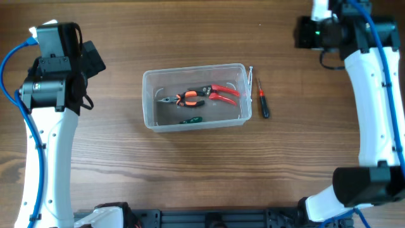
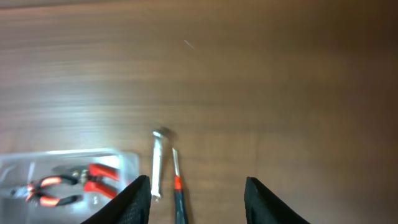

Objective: Pack container
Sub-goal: 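Grasp the red-handled screwdriver with the right gripper and lift it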

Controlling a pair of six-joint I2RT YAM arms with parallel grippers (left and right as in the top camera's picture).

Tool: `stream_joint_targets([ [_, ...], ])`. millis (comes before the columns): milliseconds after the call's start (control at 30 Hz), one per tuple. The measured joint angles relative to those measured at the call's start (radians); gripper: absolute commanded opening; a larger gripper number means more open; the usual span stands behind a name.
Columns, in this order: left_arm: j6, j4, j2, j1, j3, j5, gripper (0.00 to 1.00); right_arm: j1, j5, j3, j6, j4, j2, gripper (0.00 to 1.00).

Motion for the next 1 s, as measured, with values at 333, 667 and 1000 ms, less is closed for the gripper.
stream_joint_targets([
  [333, 0.000, 0.000, 0.000, 0.000, 0.000, 0.000, 1.00, 0.013, -0.132, -0.487, -0.004, 0.162, 0.171, 0.41],
  [667, 0.000, 0.000, 0.000, 0.000, 0.000, 0.000, 1.00, 0.090, -0.126, -0.562, -0.054, 0.239, 0.241, 0.34],
  [1000, 0.000, 0.000, 0.000, 0.000, 0.000, 0.000, 1.00, 0.091, -0.104, -0.554, -0.021, 0.244, 0.269, 0.04],
])
